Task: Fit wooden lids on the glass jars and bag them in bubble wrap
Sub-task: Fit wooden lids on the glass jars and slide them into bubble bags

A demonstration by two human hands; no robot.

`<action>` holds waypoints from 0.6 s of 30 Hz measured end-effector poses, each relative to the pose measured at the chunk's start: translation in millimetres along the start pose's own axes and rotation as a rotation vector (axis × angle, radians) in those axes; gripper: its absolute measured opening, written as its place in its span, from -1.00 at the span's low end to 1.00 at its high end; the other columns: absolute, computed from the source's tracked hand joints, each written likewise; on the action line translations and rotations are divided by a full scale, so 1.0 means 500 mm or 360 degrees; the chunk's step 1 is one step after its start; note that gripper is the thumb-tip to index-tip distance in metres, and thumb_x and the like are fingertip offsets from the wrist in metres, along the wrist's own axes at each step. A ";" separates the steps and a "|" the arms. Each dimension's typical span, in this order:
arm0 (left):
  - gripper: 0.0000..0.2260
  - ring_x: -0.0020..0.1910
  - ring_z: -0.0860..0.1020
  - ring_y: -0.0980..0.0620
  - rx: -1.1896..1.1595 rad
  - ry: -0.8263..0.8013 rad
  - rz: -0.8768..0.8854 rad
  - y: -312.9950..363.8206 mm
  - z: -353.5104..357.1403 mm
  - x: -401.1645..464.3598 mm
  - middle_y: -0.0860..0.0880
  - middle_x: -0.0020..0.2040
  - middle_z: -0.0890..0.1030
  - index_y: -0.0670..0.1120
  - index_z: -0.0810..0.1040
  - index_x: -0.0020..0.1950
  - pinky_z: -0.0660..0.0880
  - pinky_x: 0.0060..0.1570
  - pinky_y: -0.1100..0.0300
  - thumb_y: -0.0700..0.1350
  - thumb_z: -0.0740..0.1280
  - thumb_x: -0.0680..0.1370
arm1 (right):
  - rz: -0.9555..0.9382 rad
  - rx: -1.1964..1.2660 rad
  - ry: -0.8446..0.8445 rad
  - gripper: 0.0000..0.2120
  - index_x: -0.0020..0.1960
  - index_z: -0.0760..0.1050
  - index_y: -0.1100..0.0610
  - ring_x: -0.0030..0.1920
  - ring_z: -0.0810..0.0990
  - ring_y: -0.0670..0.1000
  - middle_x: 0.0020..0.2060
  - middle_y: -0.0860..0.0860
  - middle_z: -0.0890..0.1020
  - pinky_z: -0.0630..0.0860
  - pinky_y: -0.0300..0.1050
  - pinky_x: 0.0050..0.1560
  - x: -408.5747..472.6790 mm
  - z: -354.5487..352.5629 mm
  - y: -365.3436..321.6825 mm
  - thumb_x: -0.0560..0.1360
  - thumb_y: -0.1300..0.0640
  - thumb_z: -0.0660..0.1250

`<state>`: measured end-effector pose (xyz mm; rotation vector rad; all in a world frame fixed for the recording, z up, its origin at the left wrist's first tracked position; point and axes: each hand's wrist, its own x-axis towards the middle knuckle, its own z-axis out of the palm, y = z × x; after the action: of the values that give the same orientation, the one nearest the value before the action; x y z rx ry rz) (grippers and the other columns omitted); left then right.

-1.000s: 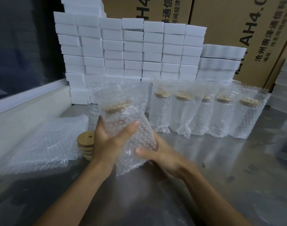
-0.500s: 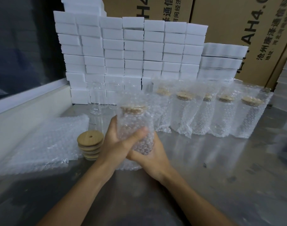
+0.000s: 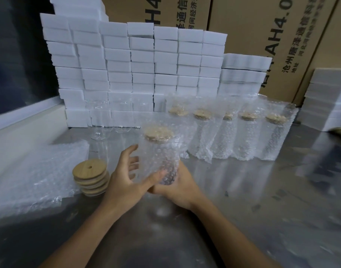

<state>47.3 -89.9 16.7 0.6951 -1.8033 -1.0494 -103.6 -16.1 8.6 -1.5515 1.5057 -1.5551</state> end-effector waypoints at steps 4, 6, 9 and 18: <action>-0.28 0.05 0.55 0.24 0.0146 -0.0076 -0.0039 -0.033 -0.001 0.000 0.16 0.09 0.56 0.32 0.35 0.25 0.51 0.04 0.20 0.46 0.43 0.14 | 0.0233 -0.0238 0.0353 -0.30 0.28 0.43 -0.02 0.08 0.66 -0.16 0.09 -0.09 0.66 0.60 -0.10 0.15 -0.007 -0.075 0.026 0.23 0.07 0.68; -0.38 -0.04 0.58 0.18 0.0135 -0.0039 -0.0057 -0.045 -0.001 0.002 0.10 0.01 0.59 0.29 0.42 0.17 0.53 0.03 0.19 0.42 0.42 0.16 | 0.0302 -0.0400 0.0474 -0.28 0.26 0.43 -0.04 0.02 0.64 -0.24 0.05 -0.15 0.65 0.54 -0.32 0.02 -0.017 -0.128 0.038 0.20 -0.05 0.68; -0.44 -0.08 0.59 0.21 0.0196 -0.0065 -0.0064 -0.057 -0.004 0.005 0.09 -0.03 0.61 0.20 0.47 0.18 0.50 0.00 0.24 0.37 0.47 0.28 | 0.0391 -0.0555 0.0719 -0.29 0.24 0.44 0.02 0.01 0.65 -0.11 0.03 -0.09 0.64 0.57 -0.17 0.01 -0.033 -0.215 0.060 0.21 -0.10 0.67; -0.57 -0.12 0.60 0.19 0.0208 -0.0070 -0.0107 -0.063 -0.005 0.010 0.01 -0.10 0.64 0.14 0.50 0.14 0.47 -0.03 0.26 0.20 0.43 0.32 | 0.0736 -0.0811 0.1538 -0.17 0.36 0.31 0.22 0.27 0.54 0.28 0.25 0.20 0.56 0.51 0.12 0.22 -0.074 -0.426 0.096 0.31 -0.11 0.63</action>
<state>48.2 -109.9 -8.1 0.8225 -1.9107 -1.0042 -303.5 78.9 3.8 -0.4862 2.6993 -1.7867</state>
